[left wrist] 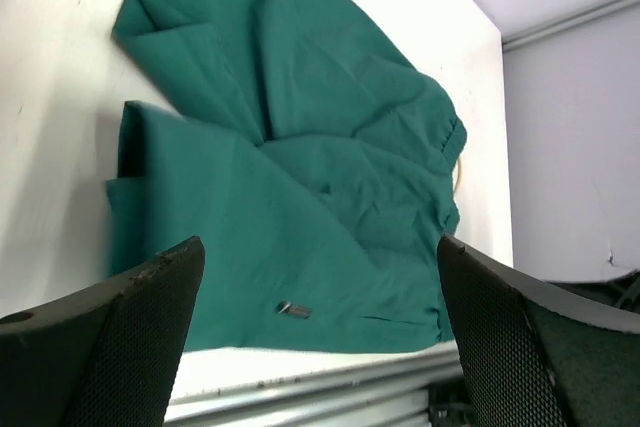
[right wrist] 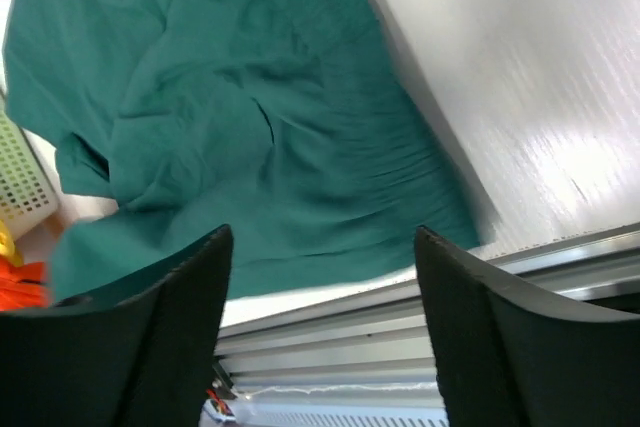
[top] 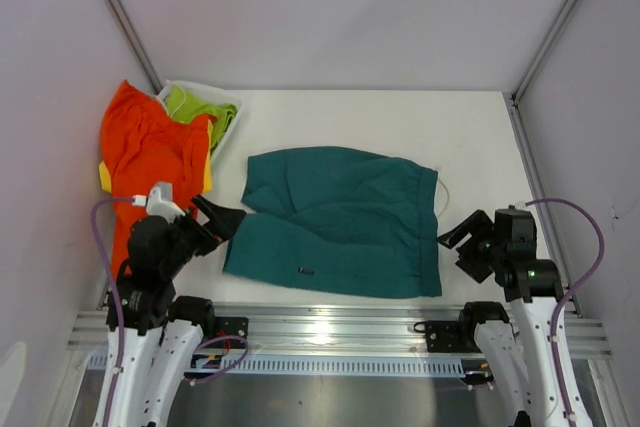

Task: Fold and stack the shorts
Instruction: Flatten the shorts out

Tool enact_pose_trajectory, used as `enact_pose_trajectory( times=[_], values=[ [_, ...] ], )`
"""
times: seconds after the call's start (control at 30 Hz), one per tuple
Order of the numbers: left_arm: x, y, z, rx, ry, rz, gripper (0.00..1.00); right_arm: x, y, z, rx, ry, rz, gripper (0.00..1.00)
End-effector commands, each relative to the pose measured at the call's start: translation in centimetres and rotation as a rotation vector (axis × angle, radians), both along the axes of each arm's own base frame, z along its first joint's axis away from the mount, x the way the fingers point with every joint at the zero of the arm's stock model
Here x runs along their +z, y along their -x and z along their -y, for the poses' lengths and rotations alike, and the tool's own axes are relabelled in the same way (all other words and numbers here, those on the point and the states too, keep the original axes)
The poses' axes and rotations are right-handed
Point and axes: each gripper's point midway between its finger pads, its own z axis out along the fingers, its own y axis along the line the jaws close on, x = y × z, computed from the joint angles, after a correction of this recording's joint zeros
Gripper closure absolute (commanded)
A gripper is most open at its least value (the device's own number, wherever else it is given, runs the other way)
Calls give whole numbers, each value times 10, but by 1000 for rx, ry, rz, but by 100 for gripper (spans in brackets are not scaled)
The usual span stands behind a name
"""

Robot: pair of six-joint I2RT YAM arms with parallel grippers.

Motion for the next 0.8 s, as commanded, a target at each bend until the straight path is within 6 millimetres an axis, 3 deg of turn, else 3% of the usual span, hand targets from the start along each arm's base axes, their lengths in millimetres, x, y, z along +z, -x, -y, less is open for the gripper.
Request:
enact_pose_trajectory(
  times=[0.0, 0.03, 0.07, 0.17, 0.23, 0.3, 0.4, 0.57, 0.6, 0.67, 0.7, 0.77],
  values=[
    [41, 29, -2, -36, -29, 96, 1, 8, 9, 6, -5, 38, 38, 21],
    [49, 33, -8, -10, -49, 115, 1, 9, 9, 8, -14, 43, 43, 20],
    [78, 42, -12, 4, -57, 191, 1, 9, 10, 9, -17, 48, 41, 20],
    [85, 46, -18, 21, -92, 203, 1, 14, 4, 10, -14, 61, 67, 20],
    [86, 37, -12, -9, -87, 213, 1, 15, -4, 5, 16, 48, 92, 20],
    [68, 15, 0, -70, -80, 165, 1, 17, -22, -1, 71, 40, 139, 20],
    [45, -16, -1, -73, -124, 103, 1, 19, -46, 1, 86, 68, 173, 21],
    [44, -72, -5, -52, -191, 125, 1, 37, -100, 4, 91, 116, 261, 25],
    [29, -86, -3, -59, -196, 67, 1, 41, -108, 6, 91, 131, 270, 25],
    [28, -108, 1, -54, -185, 61, 1, 45, -133, 10, 82, 159, 266, 26],
    [13, -123, 3, -60, -184, 6, 1, 45, -140, 11, 73, 163, 251, 26],
    [13, -143, 5, -51, -171, -10, 1, 45, -162, 8, 77, 150, 227, 27]
  ],
)
